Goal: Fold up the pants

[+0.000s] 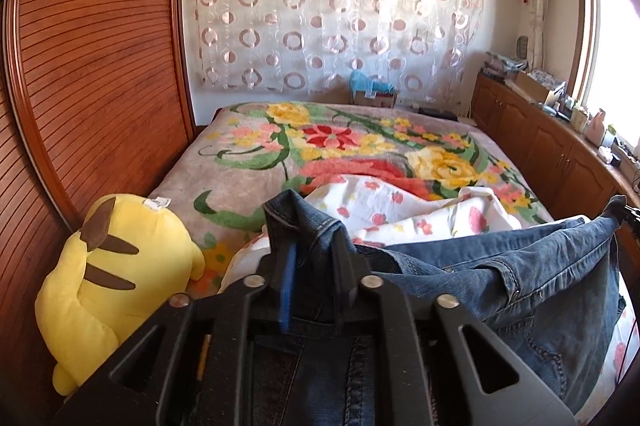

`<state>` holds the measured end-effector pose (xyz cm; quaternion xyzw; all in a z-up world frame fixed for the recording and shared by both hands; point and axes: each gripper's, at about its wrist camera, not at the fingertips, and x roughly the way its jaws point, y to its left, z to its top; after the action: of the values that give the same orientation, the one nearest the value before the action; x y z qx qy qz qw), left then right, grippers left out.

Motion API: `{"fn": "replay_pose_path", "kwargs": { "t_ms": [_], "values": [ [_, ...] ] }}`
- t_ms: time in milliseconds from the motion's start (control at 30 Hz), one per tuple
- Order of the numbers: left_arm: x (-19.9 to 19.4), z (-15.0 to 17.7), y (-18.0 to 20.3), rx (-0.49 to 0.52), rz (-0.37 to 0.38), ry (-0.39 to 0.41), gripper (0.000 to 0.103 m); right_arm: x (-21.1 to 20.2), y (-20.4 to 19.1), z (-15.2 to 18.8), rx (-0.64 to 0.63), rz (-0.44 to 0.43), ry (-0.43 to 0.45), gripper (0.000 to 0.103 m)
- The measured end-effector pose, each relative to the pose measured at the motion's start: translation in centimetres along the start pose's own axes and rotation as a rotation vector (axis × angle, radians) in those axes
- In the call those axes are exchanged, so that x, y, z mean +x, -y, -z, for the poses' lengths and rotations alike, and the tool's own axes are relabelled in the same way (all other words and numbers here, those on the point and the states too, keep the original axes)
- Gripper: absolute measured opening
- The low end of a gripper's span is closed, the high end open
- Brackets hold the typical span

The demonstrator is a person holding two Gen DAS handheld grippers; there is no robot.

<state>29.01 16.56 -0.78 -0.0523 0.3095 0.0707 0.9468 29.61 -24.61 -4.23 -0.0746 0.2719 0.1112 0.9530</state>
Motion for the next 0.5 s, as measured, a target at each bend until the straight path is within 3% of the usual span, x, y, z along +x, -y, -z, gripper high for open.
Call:
{"fn": "replay_pose_path", "kwargs": {
  "t_ms": [67, 233, 300, 333, 400, 500],
  "values": [
    [-0.1, 0.3, -0.2, 0.014, -0.03, 0.0, 0.048, 0.2, -0.2, -0.3, -0.004, 0.005, -0.006, 0.007],
    [-0.8, 1.5, -0.7, 0.041, -0.006, -0.037, 0.051, 0.5, -0.5, -0.6, -0.033, 0.016, -0.015, 0.007],
    [-1.1, 2.0, -0.8, 0.037, 0.015, -0.044, 0.069, 0.5, -0.4, -0.6, -0.022, 0.013, -0.017, 0.007],
    [-1.3, 2.3, -0.7, 0.034, 0.027, -0.042, 0.084, 0.4, -0.3, -0.7, -0.011, 0.003, -0.018, 0.008],
    [-2.0, 3.1, -0.5, 0.033, 0.057, -0.043, 0.084, 0.0, -0.1, -0.5, 0.004, 0.001, -0.023, 0.016],
    [-3.0, 4.4, 0.2, 0.041, 0.057, -0.049, 0.085, -0.8, 0.3, 0.1, 0.009, -0.002, -0.015, 0.04]
  ]
}}
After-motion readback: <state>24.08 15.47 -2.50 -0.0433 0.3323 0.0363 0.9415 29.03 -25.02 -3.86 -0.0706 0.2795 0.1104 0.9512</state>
